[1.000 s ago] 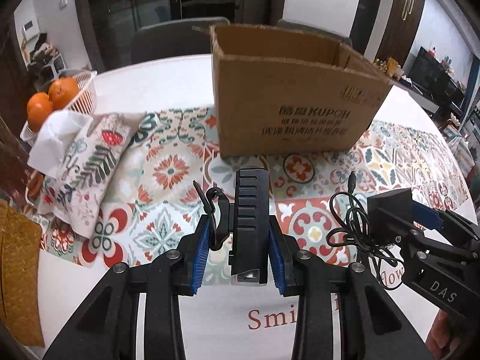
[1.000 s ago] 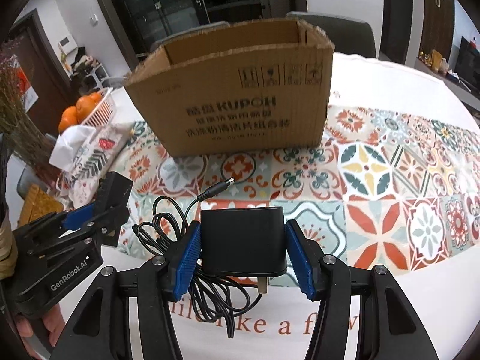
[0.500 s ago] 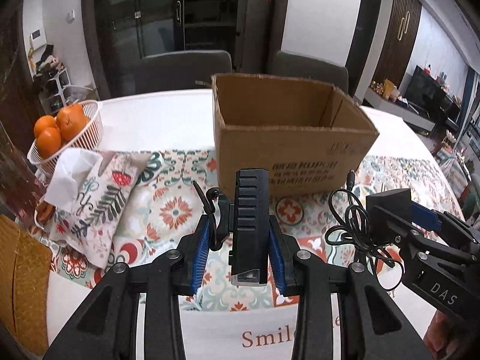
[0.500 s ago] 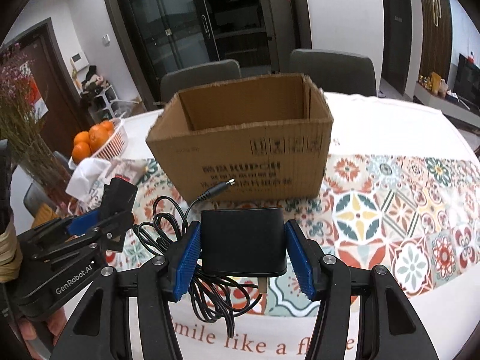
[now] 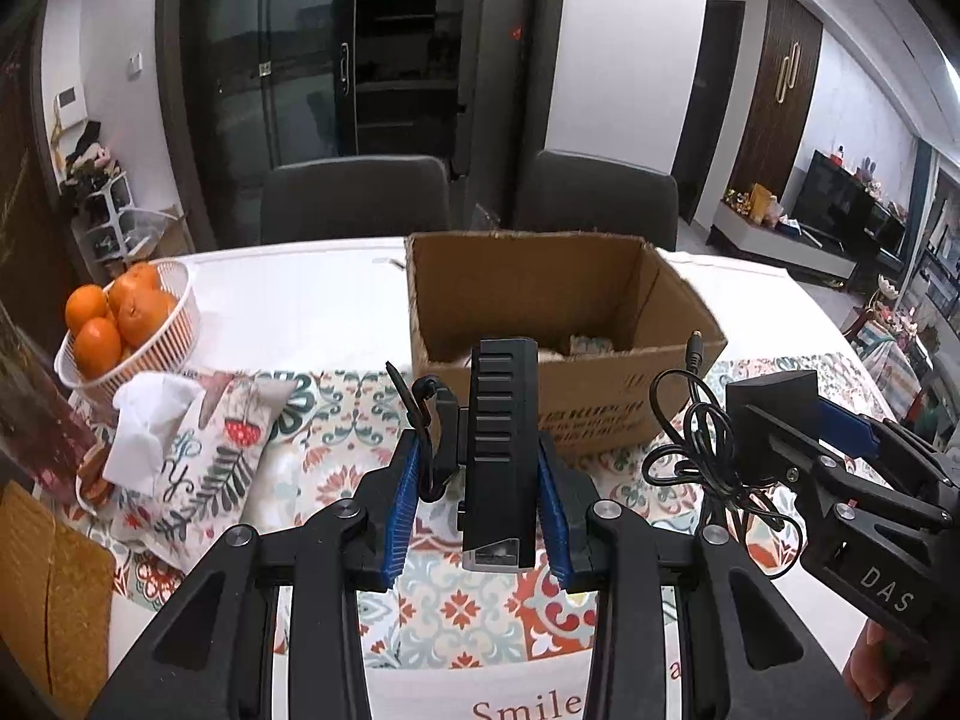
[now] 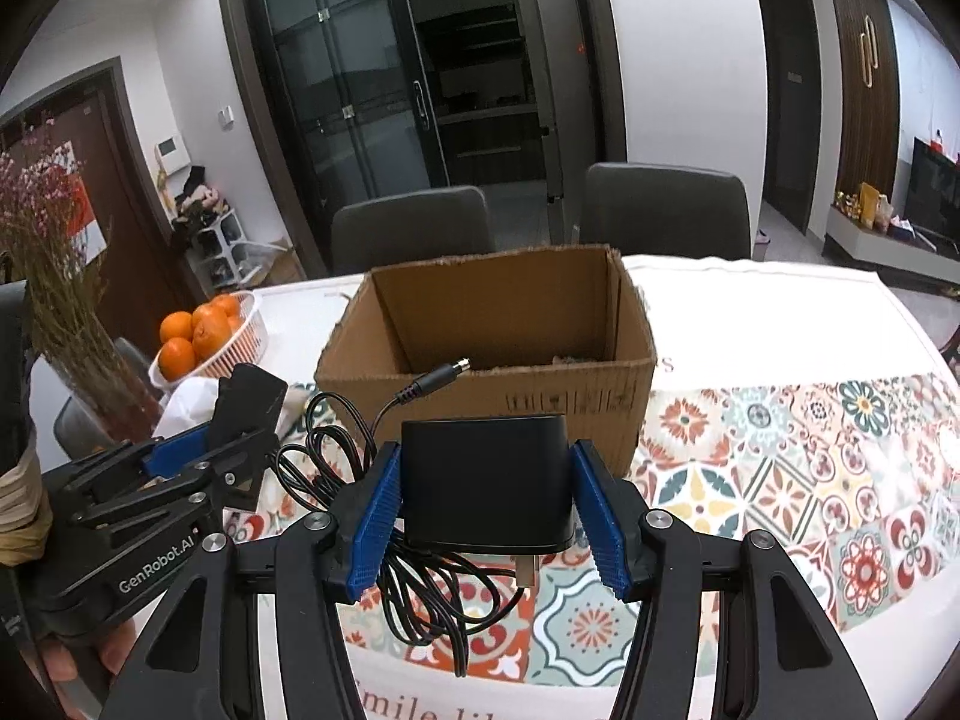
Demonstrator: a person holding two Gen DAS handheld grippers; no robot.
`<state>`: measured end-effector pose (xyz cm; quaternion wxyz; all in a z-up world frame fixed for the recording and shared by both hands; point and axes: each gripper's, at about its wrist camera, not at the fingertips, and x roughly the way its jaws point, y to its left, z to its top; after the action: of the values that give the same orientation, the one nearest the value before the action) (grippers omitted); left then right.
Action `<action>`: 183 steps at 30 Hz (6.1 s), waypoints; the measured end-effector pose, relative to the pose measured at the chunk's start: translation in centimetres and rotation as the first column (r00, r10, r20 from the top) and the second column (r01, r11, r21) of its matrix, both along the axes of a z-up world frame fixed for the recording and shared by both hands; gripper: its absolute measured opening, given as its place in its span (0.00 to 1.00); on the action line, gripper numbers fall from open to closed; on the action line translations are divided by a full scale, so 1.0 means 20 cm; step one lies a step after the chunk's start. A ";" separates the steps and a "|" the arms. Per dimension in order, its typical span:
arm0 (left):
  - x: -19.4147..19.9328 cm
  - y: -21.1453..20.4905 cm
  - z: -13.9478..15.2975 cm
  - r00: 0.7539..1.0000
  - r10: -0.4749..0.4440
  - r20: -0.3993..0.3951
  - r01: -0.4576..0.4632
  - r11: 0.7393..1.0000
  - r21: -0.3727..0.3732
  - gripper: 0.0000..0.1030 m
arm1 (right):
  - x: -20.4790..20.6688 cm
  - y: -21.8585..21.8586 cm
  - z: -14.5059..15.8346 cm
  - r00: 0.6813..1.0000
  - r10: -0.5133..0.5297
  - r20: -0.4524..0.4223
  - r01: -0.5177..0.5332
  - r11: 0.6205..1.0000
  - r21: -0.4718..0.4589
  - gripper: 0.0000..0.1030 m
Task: Organize rigid objects
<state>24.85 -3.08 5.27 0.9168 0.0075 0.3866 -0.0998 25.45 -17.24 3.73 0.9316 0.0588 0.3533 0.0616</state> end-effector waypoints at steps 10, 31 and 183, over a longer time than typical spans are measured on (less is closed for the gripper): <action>0.10 -0.05 0.12 0.999 -0.020 0.035 0.020 1.000 0.002 0.35 | 0.09 -0.03 0.10 0.999 -0.009 0.046 0.009 1.000 0.005 0.55; 0.48 -0.13 0.18 0.999 -0.037 -0.018 0.037 0.999 -0.023 0.35 | 0.40 -0.09 0.19 0.997 -0.011 0.076 0.009 1.000 0.026 0.55; -1.00 0.08 0.14 0.949 0.103 0.299 -0.133 0.988 0.083 1.00 | -0.93 0.04 0.09 0.982 -0.098 0.164 0.121 0.983 -0.139 0.82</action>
<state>4.89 -1.40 8.14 0.9668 0.0458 0.2503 -0.0229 6.92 -16.40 5.60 0.9602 0.0038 0.2791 -0.0120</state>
